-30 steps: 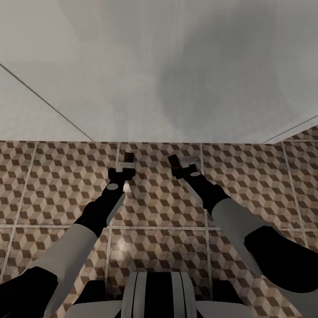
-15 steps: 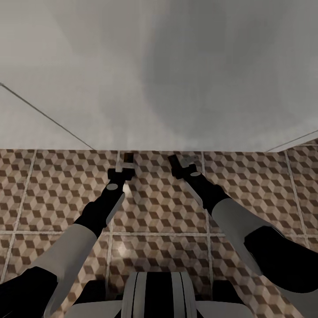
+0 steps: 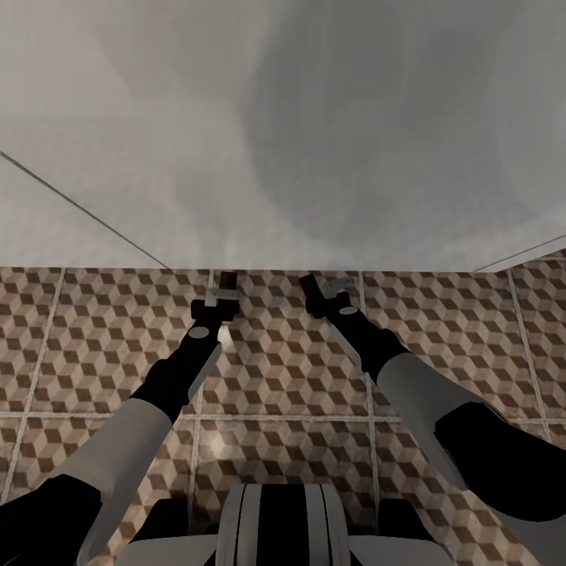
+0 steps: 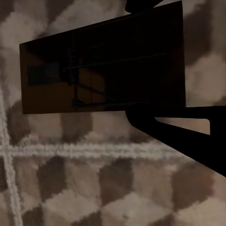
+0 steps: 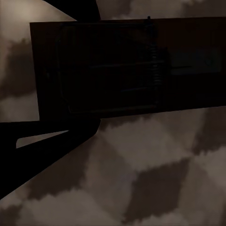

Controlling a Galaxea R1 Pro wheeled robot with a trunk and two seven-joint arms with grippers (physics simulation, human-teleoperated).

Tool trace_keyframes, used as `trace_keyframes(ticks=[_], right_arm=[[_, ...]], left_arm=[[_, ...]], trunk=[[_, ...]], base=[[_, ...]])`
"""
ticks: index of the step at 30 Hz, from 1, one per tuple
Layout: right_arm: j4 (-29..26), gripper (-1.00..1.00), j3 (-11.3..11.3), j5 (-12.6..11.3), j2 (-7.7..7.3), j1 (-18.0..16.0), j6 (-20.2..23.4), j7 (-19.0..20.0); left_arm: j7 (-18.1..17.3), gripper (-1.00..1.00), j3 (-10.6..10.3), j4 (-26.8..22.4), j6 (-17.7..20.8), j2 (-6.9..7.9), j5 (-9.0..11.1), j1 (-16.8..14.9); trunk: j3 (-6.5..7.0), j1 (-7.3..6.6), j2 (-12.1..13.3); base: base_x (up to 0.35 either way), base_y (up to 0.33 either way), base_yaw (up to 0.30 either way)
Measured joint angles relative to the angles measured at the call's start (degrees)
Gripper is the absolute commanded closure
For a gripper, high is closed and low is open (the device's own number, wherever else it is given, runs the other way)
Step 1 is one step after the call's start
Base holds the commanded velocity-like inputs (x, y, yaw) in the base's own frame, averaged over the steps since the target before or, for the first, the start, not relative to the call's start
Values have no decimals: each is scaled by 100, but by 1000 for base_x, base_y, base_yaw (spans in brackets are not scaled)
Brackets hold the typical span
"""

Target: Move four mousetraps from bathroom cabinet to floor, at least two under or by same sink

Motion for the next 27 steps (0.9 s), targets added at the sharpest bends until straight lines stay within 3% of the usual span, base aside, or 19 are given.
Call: trace_keyframes(ticks=[15, 16, 27], right_arm=[[19, 100, 0, -3, 5, 0, -9, 0], [19, -100, 0, -3, 5, 0, -9, 1], [20, -100, 0, -24, -1, 0, -18, 15]], left_arm=[[10, 100, -1, 0, -259, 0, 0, 0], [10, 100, -2, 0, -262, 0, 0, 0], [10, 100, -8, 0, -267, 0, 0, 0]], trunk=[[0, 0, 0], [0, 0, 0], [0, 0, 0]], base=[[0, 0, 0], [0, 0, 0], [0, 0, 0]])
